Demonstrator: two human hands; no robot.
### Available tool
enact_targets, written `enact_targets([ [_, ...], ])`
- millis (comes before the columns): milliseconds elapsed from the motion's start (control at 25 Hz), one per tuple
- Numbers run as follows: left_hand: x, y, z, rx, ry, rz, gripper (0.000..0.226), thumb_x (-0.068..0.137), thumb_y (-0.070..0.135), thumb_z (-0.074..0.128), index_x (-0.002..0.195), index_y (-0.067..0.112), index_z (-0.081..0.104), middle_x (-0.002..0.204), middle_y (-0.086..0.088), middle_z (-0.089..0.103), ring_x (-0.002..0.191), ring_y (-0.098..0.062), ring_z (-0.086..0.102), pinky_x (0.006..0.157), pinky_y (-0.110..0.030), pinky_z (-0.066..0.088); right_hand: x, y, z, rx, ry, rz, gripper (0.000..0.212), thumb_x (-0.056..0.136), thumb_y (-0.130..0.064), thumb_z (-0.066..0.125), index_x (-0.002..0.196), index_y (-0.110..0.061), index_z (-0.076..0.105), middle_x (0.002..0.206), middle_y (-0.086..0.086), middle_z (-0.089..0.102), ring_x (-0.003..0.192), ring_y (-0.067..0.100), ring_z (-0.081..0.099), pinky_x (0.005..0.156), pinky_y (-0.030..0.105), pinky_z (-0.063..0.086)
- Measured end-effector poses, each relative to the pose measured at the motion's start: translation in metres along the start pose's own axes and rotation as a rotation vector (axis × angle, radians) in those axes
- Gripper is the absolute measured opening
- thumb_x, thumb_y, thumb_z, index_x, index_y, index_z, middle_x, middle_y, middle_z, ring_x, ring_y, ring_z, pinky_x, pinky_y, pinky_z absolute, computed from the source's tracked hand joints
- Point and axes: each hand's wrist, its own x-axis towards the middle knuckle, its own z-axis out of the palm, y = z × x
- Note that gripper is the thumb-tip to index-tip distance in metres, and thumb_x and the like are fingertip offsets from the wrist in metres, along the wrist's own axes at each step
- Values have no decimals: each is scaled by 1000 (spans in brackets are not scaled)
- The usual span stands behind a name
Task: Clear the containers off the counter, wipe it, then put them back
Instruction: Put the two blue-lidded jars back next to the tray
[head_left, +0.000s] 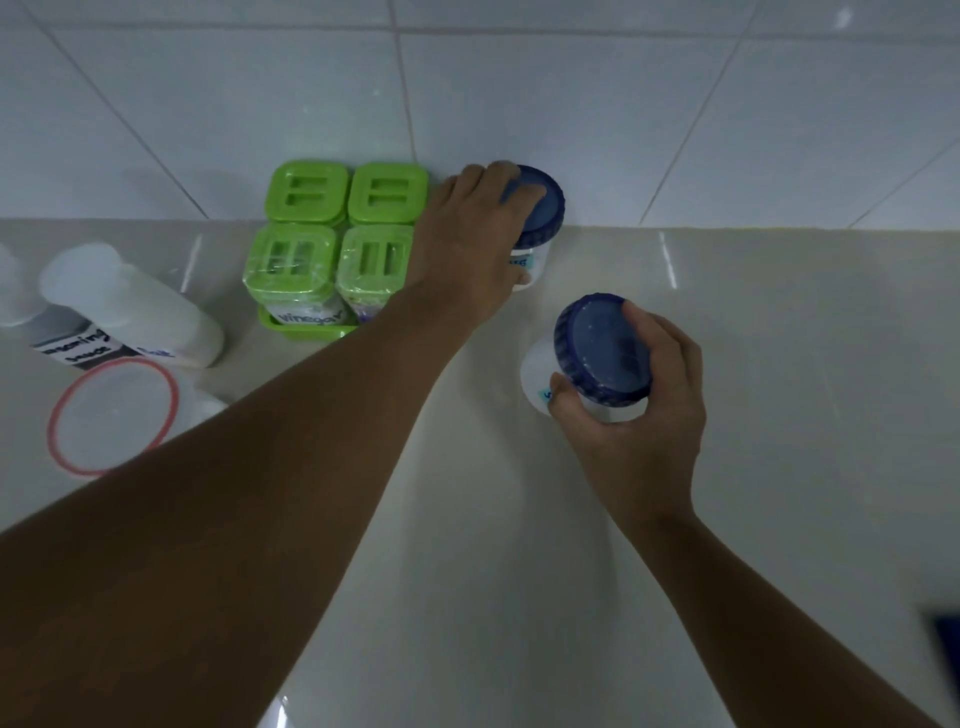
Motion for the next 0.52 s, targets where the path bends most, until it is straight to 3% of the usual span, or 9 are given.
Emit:
enact_targets([
  [200, 8, 3, 8, -88, -7, -42, 73, 80, 22, 82, 146, 18, 49, 148, -3, 47, 135, -27, 43, 105, -40, 45, 5, 1, 3, 1, -24, -17, 78, 68, -33, 80, 136, -2, 56, 131, 13, 56, 122, 18, 55, 95, 12, 47],
  [520, 8, 8, 2, -122, -36, -76, 71, 82, 21, 80, 145, 19, 48, 155, -1, 41, 138, -25, 40, 106, -37, 44, 13, 3, 2, 24, -40, 24, 78, 67, -34, 79, 136, -6, 57, 130, 10, 56, 120, 15, 56, 93, 10, 47],
])
